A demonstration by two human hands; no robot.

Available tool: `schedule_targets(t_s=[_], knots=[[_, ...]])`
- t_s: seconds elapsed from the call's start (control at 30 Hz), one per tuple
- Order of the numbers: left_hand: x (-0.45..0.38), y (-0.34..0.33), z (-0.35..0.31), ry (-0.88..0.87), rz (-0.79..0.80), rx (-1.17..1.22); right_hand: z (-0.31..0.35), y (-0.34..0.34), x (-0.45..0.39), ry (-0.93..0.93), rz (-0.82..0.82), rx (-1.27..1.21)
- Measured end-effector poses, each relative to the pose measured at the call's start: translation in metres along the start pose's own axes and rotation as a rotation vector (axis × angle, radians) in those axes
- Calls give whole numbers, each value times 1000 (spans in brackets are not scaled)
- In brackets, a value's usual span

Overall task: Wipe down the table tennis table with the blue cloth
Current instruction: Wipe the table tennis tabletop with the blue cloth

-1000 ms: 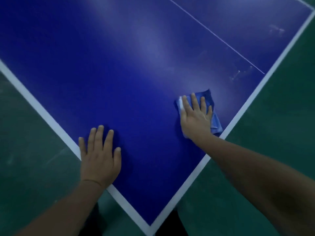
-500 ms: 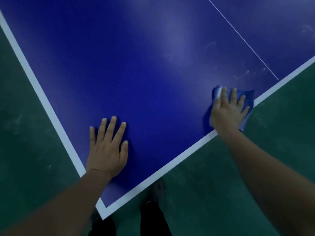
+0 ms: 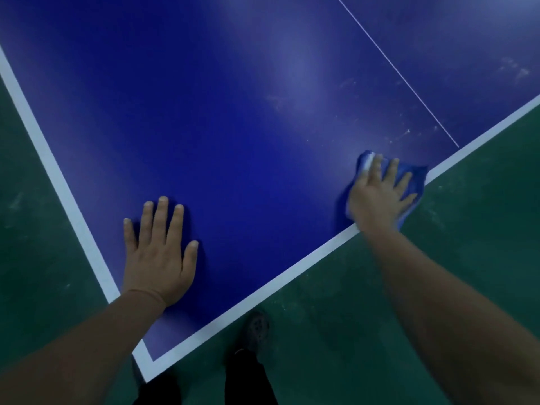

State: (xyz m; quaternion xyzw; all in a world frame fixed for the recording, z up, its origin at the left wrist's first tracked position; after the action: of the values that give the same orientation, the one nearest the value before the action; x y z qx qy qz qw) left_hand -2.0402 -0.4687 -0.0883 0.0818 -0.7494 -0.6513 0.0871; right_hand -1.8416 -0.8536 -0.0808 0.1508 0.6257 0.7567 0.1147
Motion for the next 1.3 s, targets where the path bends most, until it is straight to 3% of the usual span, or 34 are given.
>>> schedule_targets(t_s=[0.03, 0.13, 0.2, 0.33, 0.43, 0.63, 0.8, 0.9, 1.0, 1.07, 1.2, 1.3], knots=[[-2, 1, 1, 17, -9, 1, 20, -6, 17, 47, -23, 25], [-20, 5, -4, 56, -38, 35, 104, -38, 104, 634, 42, 96], [-37, 4, -15, 64, -33, 59, 109, -45, 114, 832, 117, 146], [-48, -8, -24, 71, -1, 50, 35, -20, 12, 420, 46, 198], [-48, -10, -23, 69, -1, 56, 31, -18, 17, 349, 31, 153], [-48, 0, -20, 116, -98, 76, 204, -58, 130, 866, 68, 31], [-49, -1, -19, 108, -133, 69, 358, -82, 95, 836, 76, -53], [-50, -4, -20, 87, -112, 82, 391, -81, 45, 724, 72, -63], [-50, -7, -22, 79, -58, 63, 325, -68, -5, 553, 42, -6], [-50, -7, -23, 83, -30, 56, 224, -50, -32, 387, -28, 100], [-50, -9, -23, 80, 12, 54, 22, -14, -50, -83, 32, 54], [-50, -11, -24, 75, 21, 50, 14, -8, -48, -218, -60, 16]])
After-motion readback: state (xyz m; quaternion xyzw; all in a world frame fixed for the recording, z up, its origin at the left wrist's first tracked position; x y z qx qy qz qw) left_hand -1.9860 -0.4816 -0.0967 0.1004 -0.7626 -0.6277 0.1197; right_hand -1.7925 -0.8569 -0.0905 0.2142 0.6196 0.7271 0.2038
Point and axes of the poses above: each hand's wrist, its own x-axis away from the middle knuckle, its own y-axis out of the back of the hand, z = x × y, the point moved 10 cm from there along -x, towards the middle knuckle, and after that the axes turned 6 degrees about -z, right-handed, at the moved point
